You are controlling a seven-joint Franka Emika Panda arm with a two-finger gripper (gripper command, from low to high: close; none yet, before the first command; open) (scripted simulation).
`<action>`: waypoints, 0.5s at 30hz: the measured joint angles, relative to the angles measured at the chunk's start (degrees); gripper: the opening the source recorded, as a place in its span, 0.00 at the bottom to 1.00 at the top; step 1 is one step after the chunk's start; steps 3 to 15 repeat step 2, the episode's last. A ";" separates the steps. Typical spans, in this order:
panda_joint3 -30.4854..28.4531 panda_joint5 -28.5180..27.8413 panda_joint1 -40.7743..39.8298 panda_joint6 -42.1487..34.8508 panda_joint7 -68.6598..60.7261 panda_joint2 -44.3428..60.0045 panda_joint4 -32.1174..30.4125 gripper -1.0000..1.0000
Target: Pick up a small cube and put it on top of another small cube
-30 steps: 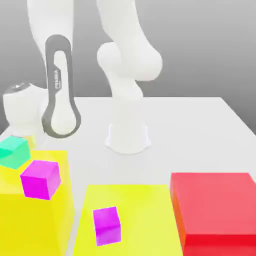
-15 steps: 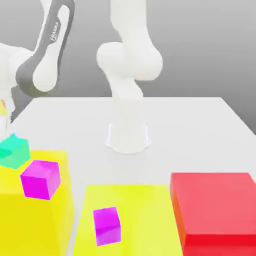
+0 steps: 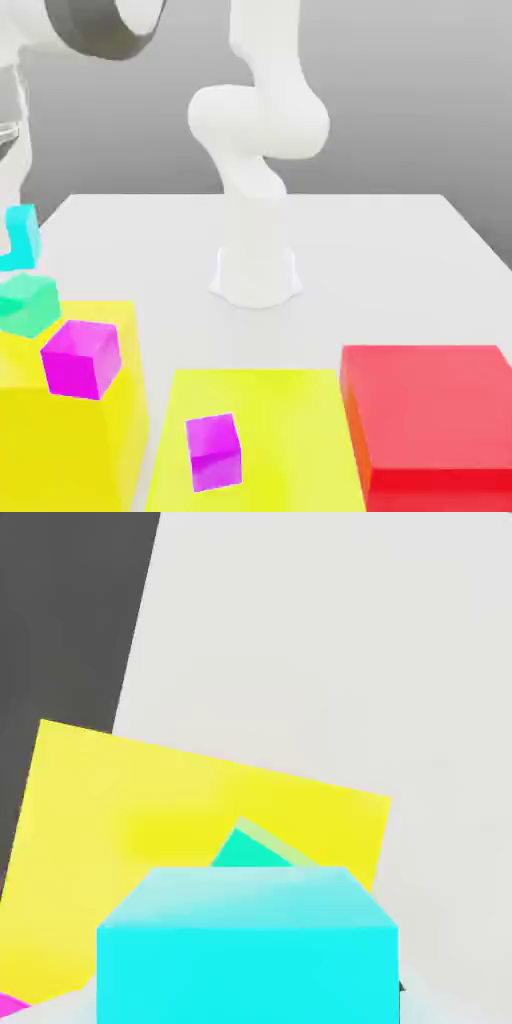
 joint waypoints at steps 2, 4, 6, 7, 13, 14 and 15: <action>0.00 0.00 0.00 0.00 0.00 0.00 0.00 1.00; 0.00 0.00 0.00 0.00 0.00 0.00 0.00 1.00; 0.00 0.00 0.00 0.00 0.00 0.00 0.00 1.00; 0.00 0.00 0.00 0.00 0.00 0.00 0.00 1.00; 0.00 0.00 0.00 0.00 0.00 0.00 0.00 1.00; 0.00 0.00 0.00 0.00 0.00 0.00 0.00 1.00; 0.00 0.00 0.00 0.00 0.00 0.00 0.00 1.00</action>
